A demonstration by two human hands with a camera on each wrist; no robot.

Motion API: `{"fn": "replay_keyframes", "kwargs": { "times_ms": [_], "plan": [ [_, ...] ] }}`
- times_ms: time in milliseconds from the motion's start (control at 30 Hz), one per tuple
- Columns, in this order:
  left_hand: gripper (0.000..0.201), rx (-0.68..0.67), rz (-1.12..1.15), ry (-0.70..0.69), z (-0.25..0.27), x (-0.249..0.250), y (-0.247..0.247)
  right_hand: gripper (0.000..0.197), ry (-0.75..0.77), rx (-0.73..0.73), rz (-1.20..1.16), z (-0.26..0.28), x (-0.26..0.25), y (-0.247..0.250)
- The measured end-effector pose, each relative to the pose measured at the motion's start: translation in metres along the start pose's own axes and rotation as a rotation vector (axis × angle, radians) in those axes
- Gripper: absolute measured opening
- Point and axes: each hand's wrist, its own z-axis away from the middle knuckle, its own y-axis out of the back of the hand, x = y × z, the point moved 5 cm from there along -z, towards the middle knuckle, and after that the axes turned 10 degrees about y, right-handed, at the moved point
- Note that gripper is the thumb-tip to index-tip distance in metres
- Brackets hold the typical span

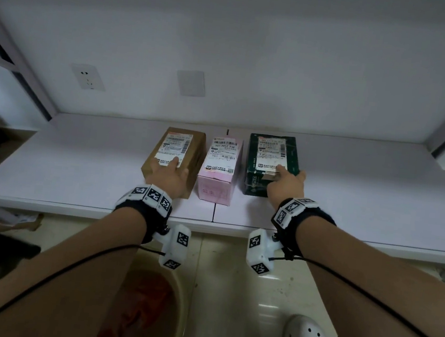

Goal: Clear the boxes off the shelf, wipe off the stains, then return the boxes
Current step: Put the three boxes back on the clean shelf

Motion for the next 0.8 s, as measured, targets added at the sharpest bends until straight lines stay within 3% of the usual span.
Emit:
{"fn": "replay_keyframes", "kwargs": {
  "times_ms": [367, 567, 800],
  "plan": [
    [0.053, -0.044, 0.109, -0.133, 0.016, 0.030, -0.009, 0.044, 0.026, -0.017, -0.181, 0.005, -0.003, 0.003],
    [0.111, -0.146, -0.037, -0.225, 0.016, 0.025, -0.008, 0.048, 0.057, -0.012, -0.157, 0.005, -0.002, 0.003],
    [0.081, -0.003, -0.150, -0.184, 0.024, 0.031, -0.004, 0.047, 0.054, -0.015, -0.135, 0.007, -0.002, 0.003]
  ]
}}
